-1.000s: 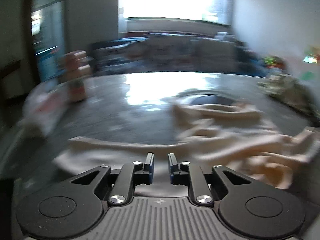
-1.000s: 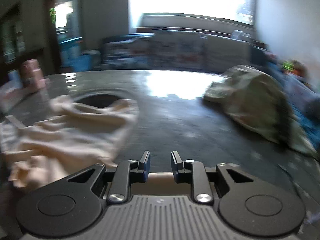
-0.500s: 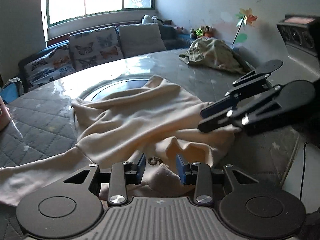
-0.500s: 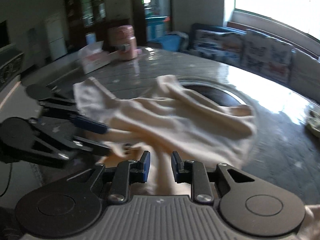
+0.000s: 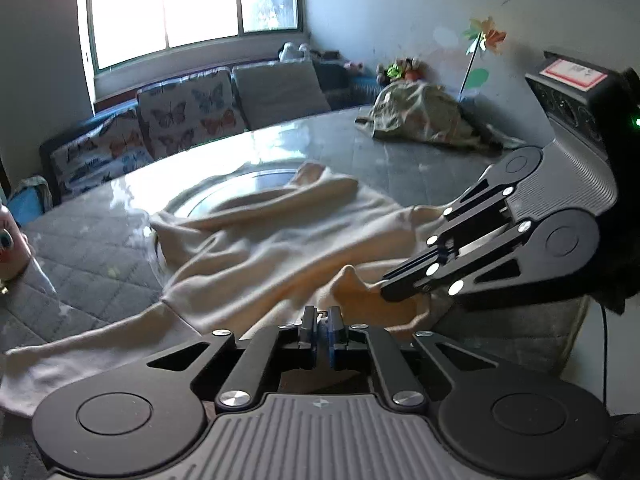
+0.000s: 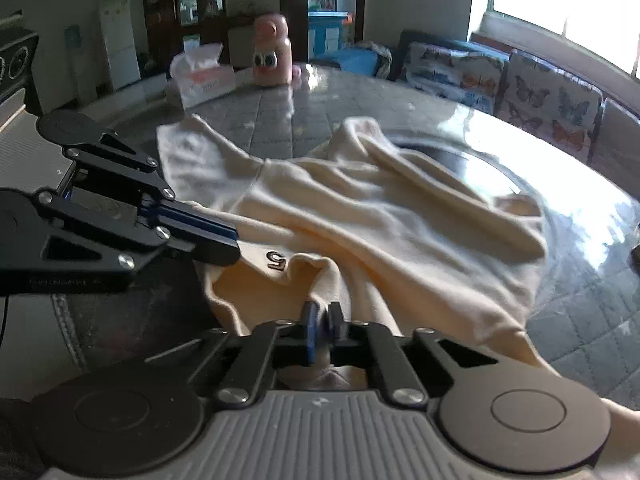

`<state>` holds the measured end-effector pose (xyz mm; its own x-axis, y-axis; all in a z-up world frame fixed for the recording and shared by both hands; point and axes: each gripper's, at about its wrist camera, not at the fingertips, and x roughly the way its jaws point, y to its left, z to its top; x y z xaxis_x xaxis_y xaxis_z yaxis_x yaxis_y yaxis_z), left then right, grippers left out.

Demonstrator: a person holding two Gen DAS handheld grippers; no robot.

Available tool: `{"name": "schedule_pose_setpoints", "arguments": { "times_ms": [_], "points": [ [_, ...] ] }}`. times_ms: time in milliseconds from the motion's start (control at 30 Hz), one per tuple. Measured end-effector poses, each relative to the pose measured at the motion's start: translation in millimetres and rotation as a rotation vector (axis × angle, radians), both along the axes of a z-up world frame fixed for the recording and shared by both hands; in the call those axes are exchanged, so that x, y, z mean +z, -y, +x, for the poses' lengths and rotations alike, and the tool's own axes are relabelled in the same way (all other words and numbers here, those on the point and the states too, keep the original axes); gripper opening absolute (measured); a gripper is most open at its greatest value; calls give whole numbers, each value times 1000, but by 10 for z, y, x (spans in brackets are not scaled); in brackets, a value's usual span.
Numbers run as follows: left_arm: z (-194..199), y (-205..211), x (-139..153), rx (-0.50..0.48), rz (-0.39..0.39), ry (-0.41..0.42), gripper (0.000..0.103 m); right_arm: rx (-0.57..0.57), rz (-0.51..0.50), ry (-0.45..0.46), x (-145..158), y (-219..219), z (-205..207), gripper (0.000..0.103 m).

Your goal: Fold clothes

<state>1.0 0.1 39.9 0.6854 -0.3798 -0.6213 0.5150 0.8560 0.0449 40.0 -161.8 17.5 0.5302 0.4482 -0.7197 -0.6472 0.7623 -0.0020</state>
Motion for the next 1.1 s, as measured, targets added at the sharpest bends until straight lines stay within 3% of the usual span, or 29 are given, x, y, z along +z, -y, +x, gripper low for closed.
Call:
{"name": "schedule_pose_setpoints", "arguments": {
  "times_ms": [167, 300, 400, 500, 600, 767, 900, 1000, 1100],
  "points": [
    [-239, -122, 151, -64, -29, 17, 5, 79, 20, 18, 259, 164, -332, 2],
    [-305, -186, 165, -99, -37, -2, 5, 188, -18, -32, 225, 170, -546, 1],
    [-210, -208, 193, -66, -49, -7, 7, 239, -47, -65, 159, 142, -615, 2],
    [-42, -195, 218, -23, -56, 6, 8, 212, -22, -45, 239, 184, -544, 2],
    [176, -134, 158, 10, -65, -4, 8, 115, 4, -11, 307, 263, -353, 5],
    [414, 74, -131, -17, -50, -82, 8, -9, 12, -46, 112, 281, 27, 9],
    [381, 184, -336, -75, -23, -147, 8, 25, -15, -113, -60, 250, 45, 9],
    [289, 182, -361, -119, -20, -148, 10, 92, -45, -112, -41, 240, -75, 9],
    [275, 171, -337, -137, -15, -156, 11, 66, -20, -101, 80, 316, 21, 15]
  ]
}}
